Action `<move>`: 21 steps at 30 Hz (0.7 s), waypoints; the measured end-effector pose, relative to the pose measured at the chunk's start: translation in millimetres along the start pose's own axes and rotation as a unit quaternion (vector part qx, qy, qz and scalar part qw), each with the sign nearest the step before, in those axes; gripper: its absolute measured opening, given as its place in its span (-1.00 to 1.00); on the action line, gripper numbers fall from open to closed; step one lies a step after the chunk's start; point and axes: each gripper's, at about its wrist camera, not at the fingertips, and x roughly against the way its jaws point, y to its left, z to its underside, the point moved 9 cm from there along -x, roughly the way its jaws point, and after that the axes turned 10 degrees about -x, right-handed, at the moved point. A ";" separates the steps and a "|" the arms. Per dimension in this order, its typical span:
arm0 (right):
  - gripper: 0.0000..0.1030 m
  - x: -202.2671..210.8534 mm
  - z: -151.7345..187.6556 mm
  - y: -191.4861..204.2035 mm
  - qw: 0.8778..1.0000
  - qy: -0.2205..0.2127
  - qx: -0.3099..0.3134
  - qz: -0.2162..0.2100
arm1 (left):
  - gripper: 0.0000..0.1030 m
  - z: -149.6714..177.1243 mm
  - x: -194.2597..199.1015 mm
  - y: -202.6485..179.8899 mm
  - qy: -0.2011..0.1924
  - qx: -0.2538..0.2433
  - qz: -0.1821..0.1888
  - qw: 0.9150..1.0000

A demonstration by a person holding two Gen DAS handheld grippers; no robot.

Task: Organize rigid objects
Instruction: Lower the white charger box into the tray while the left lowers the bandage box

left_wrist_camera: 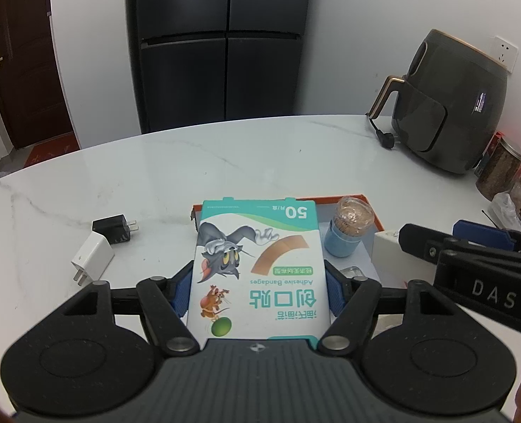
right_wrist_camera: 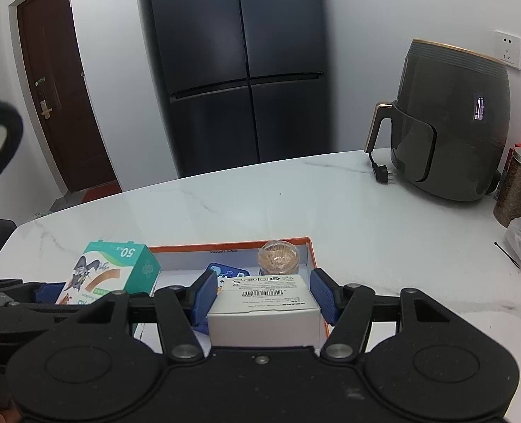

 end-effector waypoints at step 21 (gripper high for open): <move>0.39 -25.3 -1.8 2.9 1.000 0.014 -0.004 0.011 | 0.39 -1.7 -35.2 8.6 0.029 0.009 0.018 0.999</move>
